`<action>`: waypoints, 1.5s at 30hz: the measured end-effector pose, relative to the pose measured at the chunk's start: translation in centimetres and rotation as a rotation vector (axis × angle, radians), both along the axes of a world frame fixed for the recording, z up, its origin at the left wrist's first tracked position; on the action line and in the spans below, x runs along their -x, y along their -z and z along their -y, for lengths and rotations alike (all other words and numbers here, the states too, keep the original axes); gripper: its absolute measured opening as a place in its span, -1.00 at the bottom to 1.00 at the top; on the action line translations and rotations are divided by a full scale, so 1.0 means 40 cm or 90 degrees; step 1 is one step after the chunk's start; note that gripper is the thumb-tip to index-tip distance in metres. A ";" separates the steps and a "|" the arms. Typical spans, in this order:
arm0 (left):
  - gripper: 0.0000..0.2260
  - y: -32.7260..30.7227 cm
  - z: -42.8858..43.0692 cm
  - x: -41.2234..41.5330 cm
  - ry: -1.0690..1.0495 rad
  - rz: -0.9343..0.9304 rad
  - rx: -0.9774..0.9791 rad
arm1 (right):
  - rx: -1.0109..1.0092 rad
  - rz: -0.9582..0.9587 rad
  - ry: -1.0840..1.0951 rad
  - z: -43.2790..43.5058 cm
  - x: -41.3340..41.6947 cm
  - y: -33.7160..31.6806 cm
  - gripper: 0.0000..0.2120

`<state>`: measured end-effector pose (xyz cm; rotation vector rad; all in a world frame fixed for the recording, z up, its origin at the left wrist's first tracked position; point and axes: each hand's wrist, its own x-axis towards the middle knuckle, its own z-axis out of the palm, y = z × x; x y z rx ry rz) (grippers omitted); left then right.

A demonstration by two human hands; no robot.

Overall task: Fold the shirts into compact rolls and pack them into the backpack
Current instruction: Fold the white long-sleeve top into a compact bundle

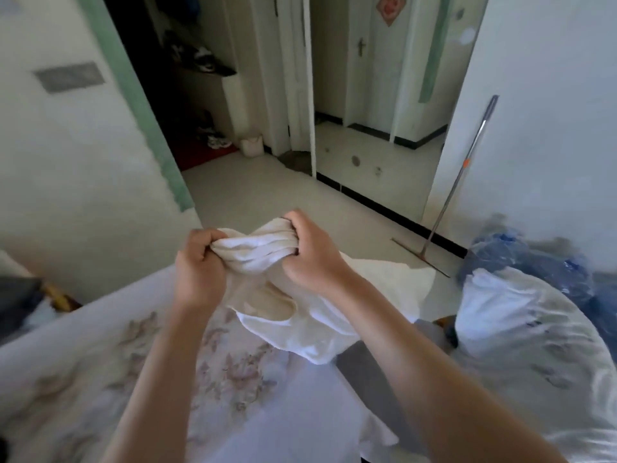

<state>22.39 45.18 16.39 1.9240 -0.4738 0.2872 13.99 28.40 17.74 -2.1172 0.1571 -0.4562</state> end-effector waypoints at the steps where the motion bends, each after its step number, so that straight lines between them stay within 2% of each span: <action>1: -0.67 0.014 -0.080 -0.020 -0.034 -0.038 -0.030 | 0.003 -0.011 -0.031 -0.067 -0.037 0.023 -0.70; 5: -0.67 0.157 -0.379 -0.070 -0.083 -0.200 -0.225 | 0.040 -0.140 -0.106 -0.310 -0.141 0.193 -0.61; 8: -0.55 0.338 -0.564 -0.085 -0.066 -0.344 -0.249 | 0.069 -0.242 -0.150 -0.453 -0.164 0.316 -0.60; 10: -0.55 0.403 -0.642 -0.065 -0.053 -0.367 -0.315 | 0.091 -0.274 -0.157 -0.529 -0.175 0.370 -0.60; 12: -0.53 0.406 -0.668 -0.028 0.019 -0.350 -0.407 | 0.097 -0.283 -0.175 -0.596 -0.182 0.398 -0.58; 15: -0.35 0.408 -0.651 -0.009 0.114 -0.356 -0.306 | 0.105 -0.283 -0.201 -0.662 -0.189 0.416 -0.62; 18: -0.50 0.429 -0.648 -0.036 0.074 -0.315 -0.269 | 0.094 -0.275 -0.172 -0.662 -0.207 0.442 -0.69; 19: -0.56 0.433 -0.650 -0.049 0.052 -0.306 -0.279 | 0.129 -0.270 -0.160 -0.648 -0.215 0.452 -0.66; 20: -0.58 0.440 -0.655 -0.065 0.036 -0.298 -0.283 | 0.221 -0.267 -0.147 -0.629 -0.224 0.464 -0.63; 22: -0.58 0.448 -0.668 -0.097 0.019 -0.295 -0.285 | 0.477 -0.305 -0.126 -0.582 -0.244 0.488 -0.63; 23: -0.58 0.451 -0.673 -0.116 0.014 -0.301 -0.288 | 0.584 -0.364 -0.122 -0.558 -0.256 0.498 -0.65; 24: -0.59 0.454 -0.676 -0.135 0.012 -0.309 -0.295 | 0.643 -0.422 -0.115 -0.535 -0.272 0.506 -0.68; 25: -0.60 0.454 -0.678 -0.154 0.015 -0.318 -0.306 | 0.650 -0.463 -0.098 -0.515 -0.296 0.514 -0.70; 27: -0.64 0.445 -0.678 -0.190 0.015 -0.329 -0.333 | 0.584 -0.481 -0.056 -0.498 -0.354 0.504 -0.76; 29: -0.66 0.426 -0.680 -0.239 -0.015 -0.319 -0.347 | 0.495 -0.434 -0.028 -0.505 -0.438 0.465 -0.80; 32: -0.70 0.395 -0.691 -0.342 -0.132 -0.290 -0.347 | 0.326 -0.257 0.022 -0.541 -0.584 0.360 -0.82; 33: -0.72 0.388 -0.695 -0.378 -0.168 -0.295 -0.325 | 0.245 -0.198 0.006 -0.560 -0.628 0.328 -0.78; 35: -0.73 0.388 -0.697 -0.430 -0.223 -0.317 -0.257 | 0.116 -0.165 -0.114 -0.597 -0.701 0.290 -0.52; 37: -0.68 0.407 -0.695 -0.447 -0.277 -0.329 -0.225 | 0.115 -0.248 -0.236 -0.622 -0.734 0.305 -0.24; 39: -0.60 0.437 -0.691 -0.430 -0.314 -0.306 -0.256 | 0.170 -0.305 -0.292 -0.621 -0.723 0.367 -0.21; 42: -0.66 0.508 -0.674 -0.356 -0.236 -0.249 -0.292 | 0.272 -0.357 -0.300 -0.578 -0.631 0.510 -0.41; 45: -0.79 0.577 -0.638 -0.257 -0.041 -0.311 -0.338 | 0.295 -0.340 -0.305 -0.529 -0.474 0.641 -0.72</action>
